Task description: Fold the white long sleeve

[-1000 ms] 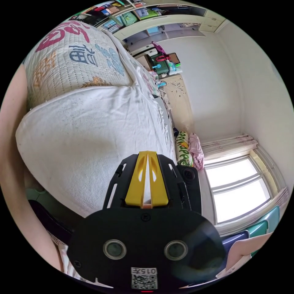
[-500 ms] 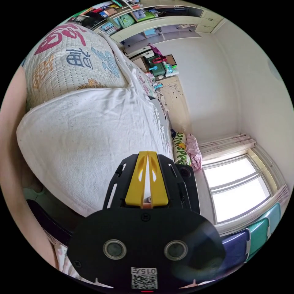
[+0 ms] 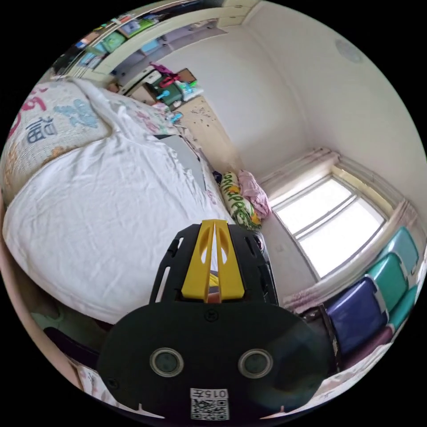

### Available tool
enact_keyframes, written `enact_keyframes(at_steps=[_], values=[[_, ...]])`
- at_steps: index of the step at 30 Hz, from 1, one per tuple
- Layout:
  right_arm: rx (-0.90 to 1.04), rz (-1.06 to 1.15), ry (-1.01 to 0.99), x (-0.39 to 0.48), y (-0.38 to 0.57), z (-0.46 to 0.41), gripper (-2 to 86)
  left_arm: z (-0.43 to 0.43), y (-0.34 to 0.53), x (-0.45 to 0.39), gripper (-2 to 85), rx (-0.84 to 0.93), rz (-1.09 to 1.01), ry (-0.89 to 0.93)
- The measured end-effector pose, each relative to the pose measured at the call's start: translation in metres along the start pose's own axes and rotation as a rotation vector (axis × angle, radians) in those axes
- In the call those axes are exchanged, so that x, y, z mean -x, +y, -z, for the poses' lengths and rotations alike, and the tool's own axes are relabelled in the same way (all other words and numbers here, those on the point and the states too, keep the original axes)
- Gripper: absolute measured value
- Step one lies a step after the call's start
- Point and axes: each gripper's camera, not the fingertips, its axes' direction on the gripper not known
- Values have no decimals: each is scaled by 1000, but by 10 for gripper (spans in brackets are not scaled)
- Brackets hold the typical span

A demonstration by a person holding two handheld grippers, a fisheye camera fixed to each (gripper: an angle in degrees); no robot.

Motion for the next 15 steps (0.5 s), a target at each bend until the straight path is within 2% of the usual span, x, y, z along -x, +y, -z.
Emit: enact_keyframes(at_steps=[2, 4, 5, 7, 12, 14, 15], values=[[-63, -60, -165, -37, 12, 28, -10, -20, 4, -34, -8, 39, -107, 41], [-208, -133, -391, -105, 36, 65, -10, -46, 3, -71, -6, 60, -226, 85], [-258, -155, -426, -126, 42, 74, -10, -52, 0, -79, -5, 63, -256, 90], [-480, -248, -480, -216, 68, 111, -9, -86, -14, -102, 2, 151, -382, 83], [-608, -582, -643, -425, 74, 148, -2, -181, -26, -127, 75, 405, -609, -138], [-680, -706, -707, -496, 76, 151, 10, -214, -21, -130, 82, 471, -660, -155], [-696, -771, -706, -536, 72, 150, 47, -233, -15, -130, 84, 507, -672, -162]])
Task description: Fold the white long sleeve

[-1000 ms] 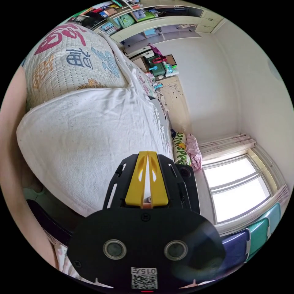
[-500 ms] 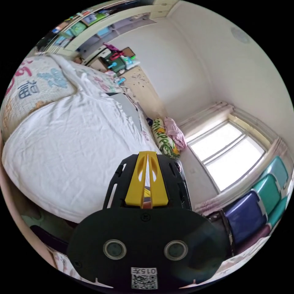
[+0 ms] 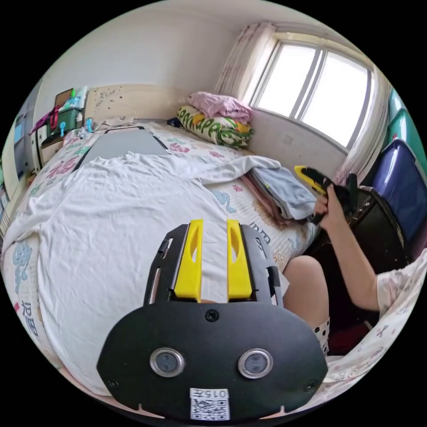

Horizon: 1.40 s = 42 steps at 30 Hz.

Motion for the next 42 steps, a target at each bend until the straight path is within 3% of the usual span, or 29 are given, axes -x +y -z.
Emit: enact_keyframes(at_steps=[3, 7, 12, 17, 23, 26, 29, 31, 34, 39, 42], values=[[25, -160, 57, -45, -75, 0, 111, -48, -3, -11, 89, 115, -47, 17], [48, -297, 27, -76, -149, -11, 121, -94, -8, -20, 91, 263, -87, 22], [28, -437, 160, -81, -187, -23, 123, -106, -10, -6, 79, 275, -52, 19], [-19, -495, 301, -55, -192, -15, 66, -111, -4, 25, 76, 269, 3, 94], [-10, -166, 252, 46, -203, 18, 4, -111, 15, 73, 73, 241, 92, 201], [3, 103, 82, 145, -190, 41, 0, -99, 30, 92, 67, 178, 115, 206], [105, 406, -130, 258, -135, 56, -2, -70, 52, 114, 66, 33, 152, 194], [307, 600, -296, 335, -56, 56, -3, -43, 72, 134, 70, -79, 206, 148], [501, 735, -397, 390, 62, 51, -3, -25, 97, 173, 101, -117, 341, 179], [791, 823, -358, 412, 190, 37, -4, -51, 143, 240, 172, -89, 550, 431], [796, 895, -306, 417, 215, 55, -3, -62, 166, 248, 199, -111, 589, 482]])
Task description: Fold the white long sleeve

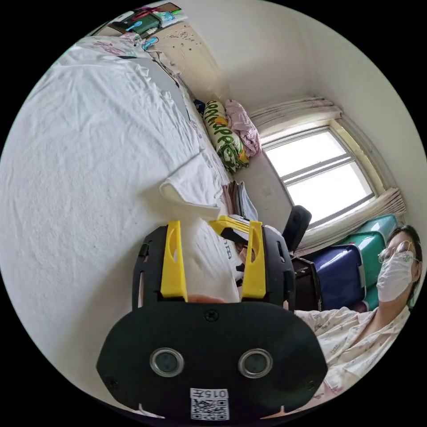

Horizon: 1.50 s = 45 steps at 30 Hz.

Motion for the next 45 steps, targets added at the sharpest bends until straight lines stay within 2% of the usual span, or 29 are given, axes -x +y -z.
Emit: enact_keyframes(at_steps=[4, 8, 14, 19, 26, 28, 32, 35, 40, 43, 45], values=[[-74, -41, -65, 9, 22, 19, -3, 2, 9, 30, 199, -66, 93, 60], [-88, -27, -76, 15, 34, 24, -3, -2, 6, 26, 183, -49, 44, -34], [-110, 56, -67, 41, 39, 34, -1, 9, 6, 25, 39, -33, 10, -36], [-212, 93, -171, 54, 31, 59, -2, 71, 23, -8, -1, -71, -160, -214], [-304, 193, -203, 48, 12, 92, 6, 181, 75, -21, -4, -109, -204, -395], [-302, 140, -201, 24, -3, 95, 7, 204, 99, -23, -4, -99, -213, -479], [-276, 8, -185, -25, -31, 100, 29, 221, 128, -15, -5, -90, -200, -531], [-286, -191, -249, -84, -50, 108, 46, 226, 146, -7, -5, -82, -175, -558], [-413, -585, -441, -206, -61, 125, 70, 218, 168, 1, 3, -63, -177, -579], [-421, -733, -442, -258, -74, 132, 80, 211, 173, 7, 26, -5, -153, -587], [-410, -778, -434, -283, -88, 137, 86, 219, 176, 5, 50, -28, -134, -633]])
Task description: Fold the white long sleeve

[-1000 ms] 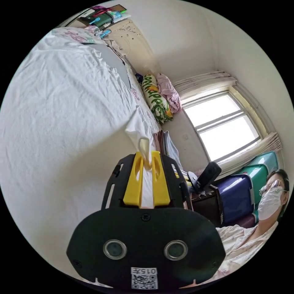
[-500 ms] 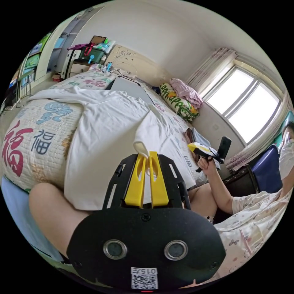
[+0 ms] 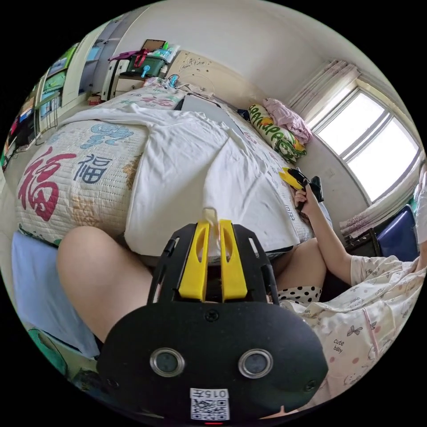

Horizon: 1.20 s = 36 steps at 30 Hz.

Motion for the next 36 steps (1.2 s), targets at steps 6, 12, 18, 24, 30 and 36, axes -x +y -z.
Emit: enact_keyframes(at_steps=[6, 12, 18, 24, 30, 36], values=[[-25, -201, -35, -20, -86, 6, 94, 49, -33, -38, 62, -206, -110, -307], [-7, -218, 24, -38, -145, 2, 98, -44, -173, -85, 64, -241, -301, -23], [17, -187, -15, -52, -195, -2, 91, -226, -328, -129, 94, -140, -345, 118], [-67, -260, -27, -83, -218, 9, 41, -414, -449, -145, 130, 58, -213, 152], [-73, -234, 19, -100, -243, 18, 6, -525, -492, -174, 97, 196, -213, 79], [-155, -356, -64, -152, -239, 26, 0, -563, -504, -212, 2, 193, -326, 15]])
